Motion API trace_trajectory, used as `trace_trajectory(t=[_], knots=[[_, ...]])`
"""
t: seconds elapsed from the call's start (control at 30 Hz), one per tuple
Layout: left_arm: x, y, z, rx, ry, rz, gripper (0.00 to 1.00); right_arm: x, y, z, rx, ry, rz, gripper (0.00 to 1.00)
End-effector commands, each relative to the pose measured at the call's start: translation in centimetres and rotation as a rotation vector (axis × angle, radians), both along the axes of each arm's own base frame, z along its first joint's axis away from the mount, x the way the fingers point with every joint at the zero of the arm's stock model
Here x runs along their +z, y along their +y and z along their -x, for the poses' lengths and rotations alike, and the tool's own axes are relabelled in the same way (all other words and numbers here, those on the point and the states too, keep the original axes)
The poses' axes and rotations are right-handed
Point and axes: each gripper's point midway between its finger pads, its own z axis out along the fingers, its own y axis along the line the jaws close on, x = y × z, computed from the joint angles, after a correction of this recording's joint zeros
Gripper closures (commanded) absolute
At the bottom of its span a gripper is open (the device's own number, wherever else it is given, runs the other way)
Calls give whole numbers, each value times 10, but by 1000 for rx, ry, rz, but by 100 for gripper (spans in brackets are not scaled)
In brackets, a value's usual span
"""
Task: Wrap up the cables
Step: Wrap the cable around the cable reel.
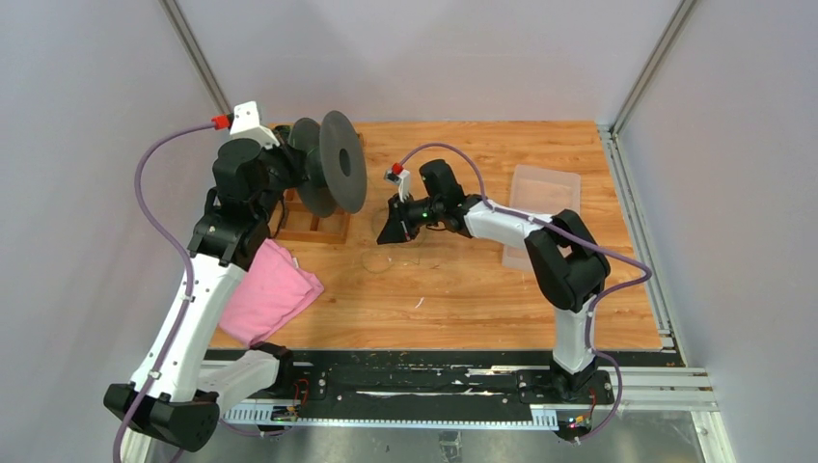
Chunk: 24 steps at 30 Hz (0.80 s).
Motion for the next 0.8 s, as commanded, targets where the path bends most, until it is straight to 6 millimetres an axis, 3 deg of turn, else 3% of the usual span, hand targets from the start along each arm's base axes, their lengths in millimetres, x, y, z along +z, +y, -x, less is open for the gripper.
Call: trace_trajectory(t=[0.0, 0.3, 0.6, 0.77], knots=[[39, 19, -5, 98, -106, 74, 100, 21, 5, 15, 46, -42, -49, 88], [29, 33, -15, 175, -78, 100, 100, 26, 3, 26, 89, -67, -43, 92], [23, 46, -27, 251, -63, 155, 100, 16, 14, 53, 153, -54, -9, 97], [18, 53, -29, 290, -74, 129, 100, 24, 26, 75, 208, -36, -4, 99]])
